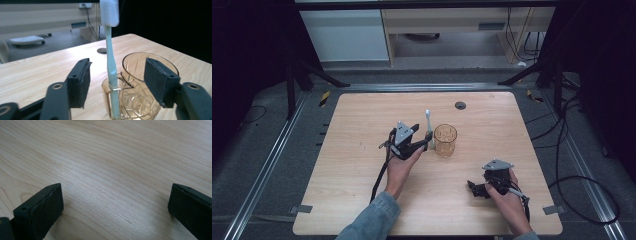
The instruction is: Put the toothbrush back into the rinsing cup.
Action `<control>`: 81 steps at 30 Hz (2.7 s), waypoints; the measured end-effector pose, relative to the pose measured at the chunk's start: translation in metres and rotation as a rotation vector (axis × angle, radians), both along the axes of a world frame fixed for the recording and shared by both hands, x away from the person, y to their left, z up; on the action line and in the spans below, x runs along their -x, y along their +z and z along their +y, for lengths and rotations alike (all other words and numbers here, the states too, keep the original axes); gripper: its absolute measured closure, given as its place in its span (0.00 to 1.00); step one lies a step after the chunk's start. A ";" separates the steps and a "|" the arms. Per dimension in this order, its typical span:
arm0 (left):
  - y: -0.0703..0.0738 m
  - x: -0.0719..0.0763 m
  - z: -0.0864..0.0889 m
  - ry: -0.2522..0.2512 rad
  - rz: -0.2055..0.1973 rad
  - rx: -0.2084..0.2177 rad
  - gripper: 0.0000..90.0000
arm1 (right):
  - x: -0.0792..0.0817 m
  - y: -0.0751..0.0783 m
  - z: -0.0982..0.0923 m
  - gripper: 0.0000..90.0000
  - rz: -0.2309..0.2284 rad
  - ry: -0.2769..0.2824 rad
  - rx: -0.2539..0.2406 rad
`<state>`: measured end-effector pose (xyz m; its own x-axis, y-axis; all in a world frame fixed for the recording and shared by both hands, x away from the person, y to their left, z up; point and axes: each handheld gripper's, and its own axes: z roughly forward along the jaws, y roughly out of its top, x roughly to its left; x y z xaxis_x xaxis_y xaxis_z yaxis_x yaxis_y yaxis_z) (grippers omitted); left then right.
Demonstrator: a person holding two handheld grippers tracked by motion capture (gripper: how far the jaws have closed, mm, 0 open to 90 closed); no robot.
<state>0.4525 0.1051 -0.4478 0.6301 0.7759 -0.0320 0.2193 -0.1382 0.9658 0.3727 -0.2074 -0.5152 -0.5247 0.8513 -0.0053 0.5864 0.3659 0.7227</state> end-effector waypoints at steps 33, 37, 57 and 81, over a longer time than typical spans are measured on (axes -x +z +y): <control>0.021 0.014 0.028 -0.122 0.160 -0.202 0.14 | 0.000 0.000 0.000 0.00 0.000 -0.001 -0.001; 0.022 0.014 0.033 -0.111 0.186 -0.222 0.13 | 0.000 0.000 0.000 0.00 0.000 -0.001 -0.001; 0.032 0.014 0.067 -0.076 0.249 -0.322 0.12 | 0.000 0.000 0.000 0.00 0.000 -0.002 -0.002; 0.001 0.010 0.135 0.027 0.354 -0.398 0.12 | 0.000 0.000 0.000 0.00 0.000 -0.002 -0.002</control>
<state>0.4427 0.2404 -0.4471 0.6138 0.7871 0.0609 0.5311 -0.4688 0.7059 0.3727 -0.2072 -0.5153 -0.5231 0.8522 -0.0037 0.5872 0.3636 0.7232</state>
